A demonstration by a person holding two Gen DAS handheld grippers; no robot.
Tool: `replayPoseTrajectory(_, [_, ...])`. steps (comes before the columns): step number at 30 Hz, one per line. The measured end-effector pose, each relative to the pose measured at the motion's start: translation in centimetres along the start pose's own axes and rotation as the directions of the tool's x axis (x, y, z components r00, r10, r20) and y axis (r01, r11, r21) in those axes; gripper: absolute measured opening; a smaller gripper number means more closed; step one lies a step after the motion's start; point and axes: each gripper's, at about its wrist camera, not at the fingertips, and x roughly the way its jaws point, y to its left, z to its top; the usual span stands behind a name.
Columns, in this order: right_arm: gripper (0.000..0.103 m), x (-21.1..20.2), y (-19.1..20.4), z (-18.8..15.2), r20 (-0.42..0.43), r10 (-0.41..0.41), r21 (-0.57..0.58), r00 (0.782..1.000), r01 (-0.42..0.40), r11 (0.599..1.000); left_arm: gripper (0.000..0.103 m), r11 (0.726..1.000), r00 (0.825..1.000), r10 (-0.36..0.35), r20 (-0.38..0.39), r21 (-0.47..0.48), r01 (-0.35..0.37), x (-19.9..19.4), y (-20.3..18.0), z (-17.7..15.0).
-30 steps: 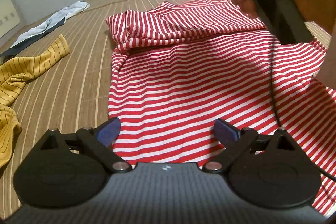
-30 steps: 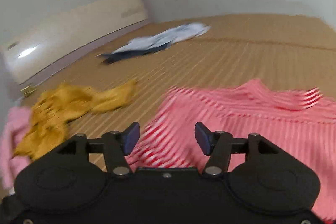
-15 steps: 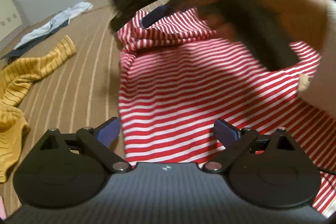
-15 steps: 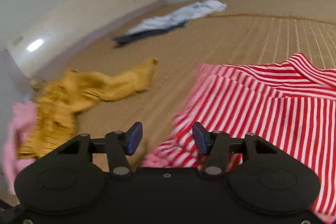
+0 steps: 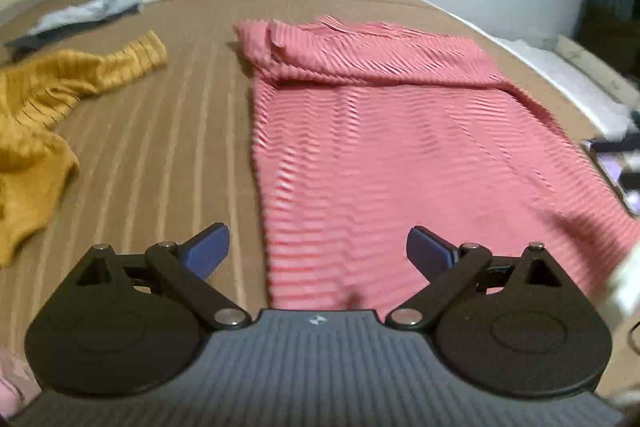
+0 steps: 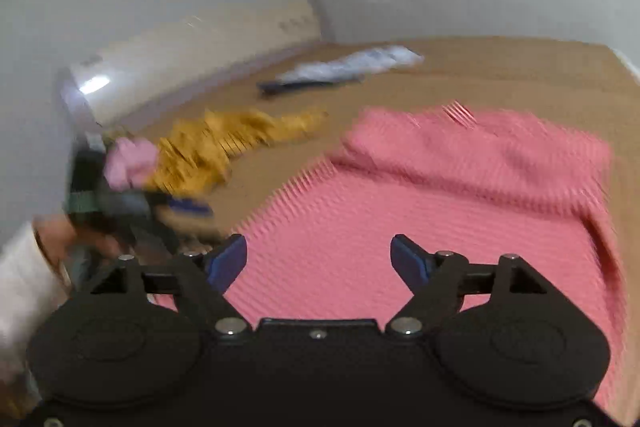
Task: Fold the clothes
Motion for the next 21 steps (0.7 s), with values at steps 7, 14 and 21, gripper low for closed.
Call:
replayPoseTrajectory(7, [0.080, -5.6, -2.4, -8.7, -0.036, -0.160, 0.217, 0.986, 0.164, 0.962, 0.097, 0.998, 0.997, 0.049, -0.067, -0.040, -0.052, -0.7, -1.6, -4.8])
replayPoseTrajectory(14, [0.081, -7.6, -4.1, -9.3, 0.038, -0.245, 0.288, 0.969, 0.224, 0.931, 0.078, 0.992, 0.990, 0.121, -0.069, 0.030, -0.120, -0.3, -3.5, -5.5])
replayPoseTrajectory(21, [0.080, -7.9, -5.2, -9.7, 0.047, -0.333, 0.285, 0.942, 0.306, 0.908, 0.047, 0.992, 0.990, 0.119, -0.071, 0.052, -0.116, -0.1, -4.2, -5.0])
